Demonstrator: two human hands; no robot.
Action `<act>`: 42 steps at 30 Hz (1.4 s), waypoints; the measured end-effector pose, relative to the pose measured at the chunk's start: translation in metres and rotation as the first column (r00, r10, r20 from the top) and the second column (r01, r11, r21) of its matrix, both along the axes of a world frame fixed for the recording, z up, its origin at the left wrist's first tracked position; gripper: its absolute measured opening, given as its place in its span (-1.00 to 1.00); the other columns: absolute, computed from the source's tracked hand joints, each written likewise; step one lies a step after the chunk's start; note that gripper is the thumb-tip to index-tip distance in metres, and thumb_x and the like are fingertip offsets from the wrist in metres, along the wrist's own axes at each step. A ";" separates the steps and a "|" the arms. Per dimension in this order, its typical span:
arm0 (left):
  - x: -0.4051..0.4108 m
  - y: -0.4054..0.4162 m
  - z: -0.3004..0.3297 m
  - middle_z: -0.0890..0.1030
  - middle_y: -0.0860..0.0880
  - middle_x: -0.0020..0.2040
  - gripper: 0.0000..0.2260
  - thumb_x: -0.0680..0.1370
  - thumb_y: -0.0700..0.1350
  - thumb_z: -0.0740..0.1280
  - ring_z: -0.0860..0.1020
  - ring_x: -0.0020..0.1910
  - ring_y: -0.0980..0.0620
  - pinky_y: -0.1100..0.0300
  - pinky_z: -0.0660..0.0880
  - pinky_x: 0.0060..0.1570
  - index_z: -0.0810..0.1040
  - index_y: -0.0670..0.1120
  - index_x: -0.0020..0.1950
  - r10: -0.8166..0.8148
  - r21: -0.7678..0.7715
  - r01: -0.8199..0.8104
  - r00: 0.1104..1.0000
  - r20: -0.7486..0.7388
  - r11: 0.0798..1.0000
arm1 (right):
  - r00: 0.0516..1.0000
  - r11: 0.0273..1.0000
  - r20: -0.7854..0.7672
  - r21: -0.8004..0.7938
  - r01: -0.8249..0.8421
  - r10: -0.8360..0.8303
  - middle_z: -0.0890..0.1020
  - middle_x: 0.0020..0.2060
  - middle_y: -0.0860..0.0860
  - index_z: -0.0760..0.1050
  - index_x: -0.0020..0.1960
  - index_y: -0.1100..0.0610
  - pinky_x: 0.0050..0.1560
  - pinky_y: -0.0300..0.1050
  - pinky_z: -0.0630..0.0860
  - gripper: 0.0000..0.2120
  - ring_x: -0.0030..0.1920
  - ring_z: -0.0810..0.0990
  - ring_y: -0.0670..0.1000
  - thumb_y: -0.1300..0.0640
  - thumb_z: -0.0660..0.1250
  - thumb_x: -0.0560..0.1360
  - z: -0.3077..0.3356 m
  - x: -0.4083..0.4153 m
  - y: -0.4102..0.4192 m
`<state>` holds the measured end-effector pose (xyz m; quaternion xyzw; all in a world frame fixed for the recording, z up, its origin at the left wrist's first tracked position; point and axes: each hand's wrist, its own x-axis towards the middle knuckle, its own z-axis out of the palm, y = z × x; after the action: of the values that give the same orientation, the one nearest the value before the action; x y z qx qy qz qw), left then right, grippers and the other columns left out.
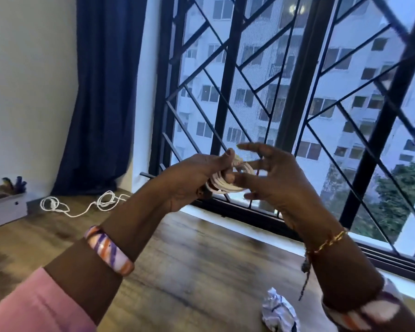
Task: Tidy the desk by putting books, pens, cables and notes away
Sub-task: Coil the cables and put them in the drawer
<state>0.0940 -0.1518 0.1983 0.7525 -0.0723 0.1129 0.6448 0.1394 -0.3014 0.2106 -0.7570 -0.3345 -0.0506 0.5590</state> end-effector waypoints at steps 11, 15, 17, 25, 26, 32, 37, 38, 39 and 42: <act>-0.107 -0.032 0.000 0.48 0.00 -0.40 -0.80 0.52 -0.05 0.31 0.31 -0.47 0.14 0.32 0.21 -0.48 0.58 -0.08 -0.26 0.134 0.115 -0.138 0.990 0.044 0.984 | 0.964 0.770 -0.196 0.638 -0.014 0.180 0.65 -0.38 -0.04 0.56 -0.23 0.14 -0.36 -0.08 0.61 -0.91 -0.37 0.65 0.01 0.18 0.35 0.45 -0.011 -0.103 -0.017; -0.159 -0.048 -0.011 0.46 0.03 -0.48 -0.83 0.45 -0.10 0.38 0.37 -0.50 0.12 0.28 0.31 -0.42 0.59 -0.15 -0.29 0.343 0.294 -0.383 0.922 0.179 0.876 | 0.964 0.745 -0.262 0.653 0.134 0.056 0.54 -0.55 -0.07 0.48 -0.32 0.16 -0.41 -0.13 0.51 -0.76 -0.45 0.54 0.02 0.13 0.30 0.52 -0.018 -0.147 -0.010; -0.186 -0.054 -0.011 0.49 0.04 -0.45 -0.91 0.39 -0.10 0.43 0.42 -0.47 0.14 0.25 0.38 -0.42 0.57 -0.10 -0.24 0.429 0.415 -0.545 0.835 0.345 0.729 | 0.949 0.765 -0.310 0.624 0.156 0.060 0.47 -0.55 0.01 0.44 -0.34 0.19 -0.39 -0.15 0.45 -0.71 -0.46 0.47 0.02 0.12 0.28 0.53 -0.023 -0.171 -0.003; -0.267 -0.050 0.004 0.62 -0.10 -0.06 -0.67 0.53 -0.07 0.30 0.57 -0.06 -0.10 0.02 0.52 -0.09 0.51 -0.03 0.29 0.195 0.659 -0.691 0.719 0.667 0.297 | 0.737 0.850 -0.560 0.525 -0.037 0.378 0.63 -0.29 0.23 0.52 -0.07 0.35 -0.22 0.01 0.64 -0.75 -0.35 0.64 0.10 0.14 0.28 0.53 -0.003 -0.247 0.004; -0.275 -0.049 0.005 0.59 -0.08 -0.12 -0.69 0.56 -0.02 0.25 0.56 -0.09 -0.08 0.07 0.48 -0.16 0.52 -0.02 0.28 0.191 0.693 -0.684 0.730 0.657 0.228 | 0.679 0.840 -0.594 0.540 -0.062 0.432 0.63 -0.37 0.20 0.52 -0.13 0.35 -0.34 -0.06 0.64 -0.74 -0.42 0.63 0.06 0.14 0.26 0.55 -0.003 -0.256 0.005; -0.318 -0.026 0.010 0.55 -0.08 -0.01 -0.76 0.59 -0.07 0.14 0.51 -0.08 -0.07 0.13 0.31 -0.25 0.53 -0.12 0.11 0.257 0.745 -0.645 0.700 0.666 -0.170 | 0.747 0.869 -0.512 0.462 -0.178 0.424 0.59 -0.31 0.17 0.50 -0.14 0.35 -0.16 -0.08 0.61 -0.69 -0.34 0.58 0.03 0.10 0.21 0.57 -0.007 -0.300 0.018; -0.381 0.003 0.001 0.56 -0.06 0.01 -0.75 0.60 -0.07 0.09 0.47 -0.12 -0.03 0.15 0.31 -0.25 0.52 -0.09 0.09 0.251 0.775 -0.568 0.736 0.629 -0.278 | 0.957 0.966 -0.188 0.178 -0.186 0.219 0.62 -0.20 0.26 0.55 -0.01 0.39 -0.04 0.00 0.60 -0.83 -0.21 0.62 0.08 0.28 0.34 0.48 -0.020 -0.365 0.046; -0.394 0.010 -0.002 0.56 -0.06 0.02 -0.76 0.60 -0.08 0.09 0.50 -0.09 -0.04 0.15 0.32 -0.26 0.52 -0.09 0.08 0.247 0.775 -0.551 0.741 0.625 -0.308 | 0.975 0.980 -0.129 0.111 -0.165 0.179 0.64 -0.17 0.27 0.57 -0.04 0.35 -0.03 0.07 0.59 -0.86 -0.18 0.64 0.13 0.28 0.35 0.47 -0.023 -0.378 0.053; -0.405 0.016 -0.004 0.57 -0.05 0.02 -0.75 0.60 -0.08 0.08 0.52 -0.04 -0.04 0.16 0.31 -0.26 0.52 -0.09 0.08 0.237 0.774 -0.538 0.747 0.621 -0.334 | 0.989 0.991 -0.060 0.030 -0.132 0.134 0.65 -0.15 0.26 0.58 -0.07 0.33 -0.02 0.14 0.57 -0.88 -0.15 0.65 0.17 0.27 0.35 0.45 -0.027 -0.388 0.059; -0.442 0.029 -0.017 0.57 -0.05 0.05 -0.72 0.60 -0.06 0.06 0.51 0.03 -0.03 0.17 0.32 -0.21 0.52 -0.11 0.10 0.214 0.804 -0.482 0.794 0.569 -0.348 | 0.991 0.975 0.125 -0.220 -0.028 0.057 0.64 -0.18 0.19 0.59 -0.10 0.25 -0.08 0.11 0.58 -0.87 -0.16 0.61 0.15 0.20 0.33 0.43 -0.035 -0.421 0.076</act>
<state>-0.3484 -0.1224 0.1815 0.9274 0.0485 0.2740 -0.2500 -0.2820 -0.2255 0.1756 -0.8013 -0.3901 -0.0512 0.4507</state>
